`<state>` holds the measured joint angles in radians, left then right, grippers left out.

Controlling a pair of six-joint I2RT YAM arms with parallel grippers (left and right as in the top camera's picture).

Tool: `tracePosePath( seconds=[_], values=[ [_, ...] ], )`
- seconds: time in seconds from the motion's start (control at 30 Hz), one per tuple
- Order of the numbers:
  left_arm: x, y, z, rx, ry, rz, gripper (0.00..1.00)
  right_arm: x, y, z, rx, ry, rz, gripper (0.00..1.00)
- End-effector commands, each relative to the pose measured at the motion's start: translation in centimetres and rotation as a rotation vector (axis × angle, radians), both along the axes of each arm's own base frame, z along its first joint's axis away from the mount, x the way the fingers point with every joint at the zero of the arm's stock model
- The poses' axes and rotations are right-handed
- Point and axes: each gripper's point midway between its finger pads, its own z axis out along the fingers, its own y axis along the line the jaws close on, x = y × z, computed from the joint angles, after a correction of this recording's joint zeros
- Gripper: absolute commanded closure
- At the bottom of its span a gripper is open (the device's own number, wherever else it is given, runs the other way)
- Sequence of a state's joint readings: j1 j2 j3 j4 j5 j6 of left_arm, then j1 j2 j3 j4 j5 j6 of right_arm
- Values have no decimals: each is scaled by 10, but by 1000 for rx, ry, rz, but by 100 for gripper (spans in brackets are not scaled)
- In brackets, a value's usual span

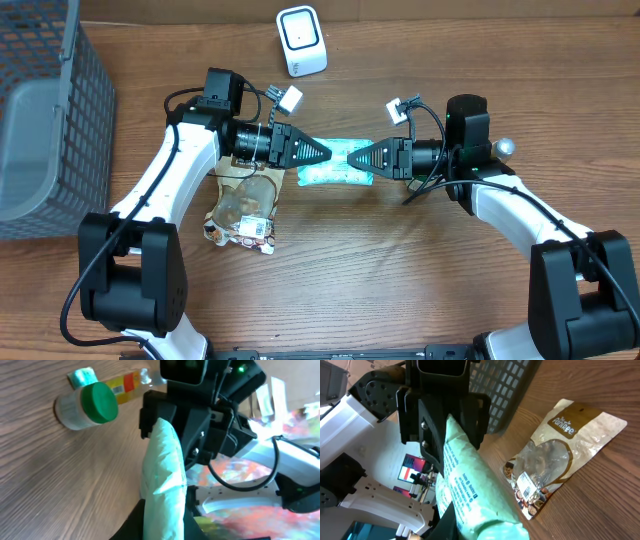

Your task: Scan the item barcode

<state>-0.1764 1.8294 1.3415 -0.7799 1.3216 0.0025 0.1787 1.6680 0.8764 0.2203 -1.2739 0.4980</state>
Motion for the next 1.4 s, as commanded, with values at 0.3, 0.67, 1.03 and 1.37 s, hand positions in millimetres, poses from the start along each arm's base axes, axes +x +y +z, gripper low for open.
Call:
tracePosePath(
  seconds=[0.3,0.67,1.03,1.37],
  values=[
    [-7,0,-12,64,68,4,73,12,-3,4,-35,-38,-79,90],
    [-4,4,-25,138,63,23,26,16,-4,2,-47,-37,-102,90],
    [32,40,-10,120,-6,140,1,17,-4,1,-51,-41,-108,89],
    [106,166,-30,530,-74,545,0,27,-12,-24,-149,21,-207,90]
  ],
)
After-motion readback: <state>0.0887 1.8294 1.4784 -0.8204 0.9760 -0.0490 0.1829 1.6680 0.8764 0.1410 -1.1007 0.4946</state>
